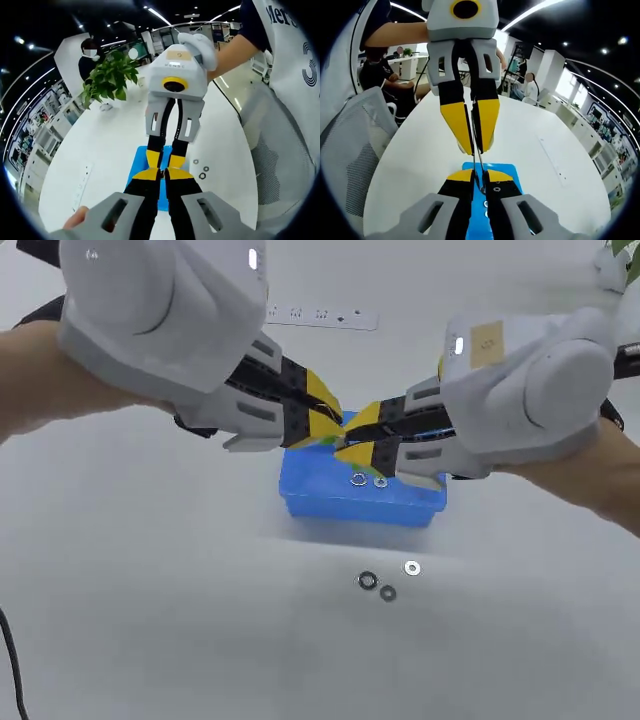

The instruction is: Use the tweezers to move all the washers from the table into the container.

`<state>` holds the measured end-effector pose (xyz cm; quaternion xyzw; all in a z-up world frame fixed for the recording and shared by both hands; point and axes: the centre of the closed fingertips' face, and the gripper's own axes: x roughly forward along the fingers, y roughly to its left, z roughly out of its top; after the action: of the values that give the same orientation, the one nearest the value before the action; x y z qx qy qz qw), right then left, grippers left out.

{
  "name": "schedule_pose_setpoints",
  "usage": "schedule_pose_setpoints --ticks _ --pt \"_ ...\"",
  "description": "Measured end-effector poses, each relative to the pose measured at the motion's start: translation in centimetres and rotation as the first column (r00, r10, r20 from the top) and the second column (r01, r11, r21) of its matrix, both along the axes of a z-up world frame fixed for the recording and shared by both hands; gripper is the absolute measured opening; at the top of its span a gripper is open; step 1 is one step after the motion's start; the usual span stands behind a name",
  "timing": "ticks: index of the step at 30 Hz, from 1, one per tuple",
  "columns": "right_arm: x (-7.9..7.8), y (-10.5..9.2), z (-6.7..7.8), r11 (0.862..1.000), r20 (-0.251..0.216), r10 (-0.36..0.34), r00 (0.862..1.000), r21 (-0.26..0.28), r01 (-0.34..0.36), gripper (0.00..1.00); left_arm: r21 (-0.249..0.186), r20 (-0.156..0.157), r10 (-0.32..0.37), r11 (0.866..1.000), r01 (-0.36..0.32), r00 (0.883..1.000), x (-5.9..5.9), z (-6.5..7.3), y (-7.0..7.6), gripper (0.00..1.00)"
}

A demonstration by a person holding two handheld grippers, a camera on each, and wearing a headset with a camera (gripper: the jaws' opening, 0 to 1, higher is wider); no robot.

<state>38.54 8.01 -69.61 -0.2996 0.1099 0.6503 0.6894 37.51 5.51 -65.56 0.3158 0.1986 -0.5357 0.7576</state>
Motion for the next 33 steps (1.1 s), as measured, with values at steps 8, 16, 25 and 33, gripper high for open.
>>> schedule_pose_setpoints --ticks 8,16,25,33 --pt "1.9 0.1 -1.8 1.0 -0.02 -0.003 1.0 -0.011 0.003 0.09 -0.017 0.004 0.015 1.0 -0.015 1.0 2.2 -1.9 0.2 0.08" --pt "2.7 0.3 -4.1 1.0 -0.071 -0.001 0.997 -0.023 -0.001 0.1 0.009 -0.022 0.012 1.0 -0.012 1.0 3.4 -4.2 0.2 0.08" --pt "3.4 0.1 -5.9 0.999 -0.121 -0.019 0.992 -0.033 0.015 0.1 -0.006 -0.055 0.014 1.0 -0.014 0.998 4.2 -5.9 -0.1 0.08" --pt "3.8 0.2 -6.5 0.999 -0.167 -0.038 0.985 -0.027 0.034 0.1 -0.043 -0.077 0.031 0.998 -0.034 0.997 4.5 -6.3 -0.5 0.07"
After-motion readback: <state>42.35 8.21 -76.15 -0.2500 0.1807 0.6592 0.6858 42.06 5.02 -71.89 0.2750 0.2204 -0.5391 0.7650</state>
